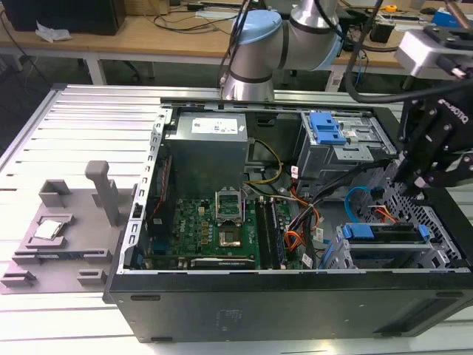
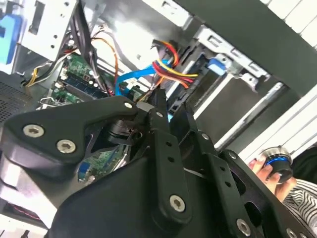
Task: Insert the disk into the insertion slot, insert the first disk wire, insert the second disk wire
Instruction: 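Insert the second disk wire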
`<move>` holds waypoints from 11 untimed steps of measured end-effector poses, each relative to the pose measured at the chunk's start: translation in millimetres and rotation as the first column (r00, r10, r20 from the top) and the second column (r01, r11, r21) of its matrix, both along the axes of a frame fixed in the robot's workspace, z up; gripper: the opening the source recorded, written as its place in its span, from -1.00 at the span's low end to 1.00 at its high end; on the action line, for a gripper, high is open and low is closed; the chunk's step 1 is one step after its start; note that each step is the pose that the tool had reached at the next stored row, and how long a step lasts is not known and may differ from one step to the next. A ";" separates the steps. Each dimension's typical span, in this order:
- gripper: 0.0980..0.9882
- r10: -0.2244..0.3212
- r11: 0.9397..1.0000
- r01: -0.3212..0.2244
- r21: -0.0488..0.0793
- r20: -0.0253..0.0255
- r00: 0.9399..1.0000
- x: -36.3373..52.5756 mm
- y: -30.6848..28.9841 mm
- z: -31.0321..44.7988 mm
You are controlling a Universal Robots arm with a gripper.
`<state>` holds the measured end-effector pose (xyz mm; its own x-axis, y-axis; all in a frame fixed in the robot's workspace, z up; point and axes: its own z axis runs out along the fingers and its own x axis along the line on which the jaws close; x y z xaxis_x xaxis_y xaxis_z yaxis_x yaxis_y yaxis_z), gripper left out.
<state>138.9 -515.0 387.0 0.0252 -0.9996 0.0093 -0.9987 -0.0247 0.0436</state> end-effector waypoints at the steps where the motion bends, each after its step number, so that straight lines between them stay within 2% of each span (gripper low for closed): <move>1: -0.54 0.002 1.000 -0.002 0.000 0.000 1.000 -4.3 1.6 -1.2; 5: -0.54 0.016 1.000 -0.016 0.001 0.000 1.000 -24.8 3.7 -7.4; 7: -0.54 0.059 0.998 -0.059 0.001 0.000 0.998 -27.2 4.1 -12.5; 11: -0.54 0.101 0.995 -0.101 0.001 0.000 0.995 -27.4 5.9 -16.9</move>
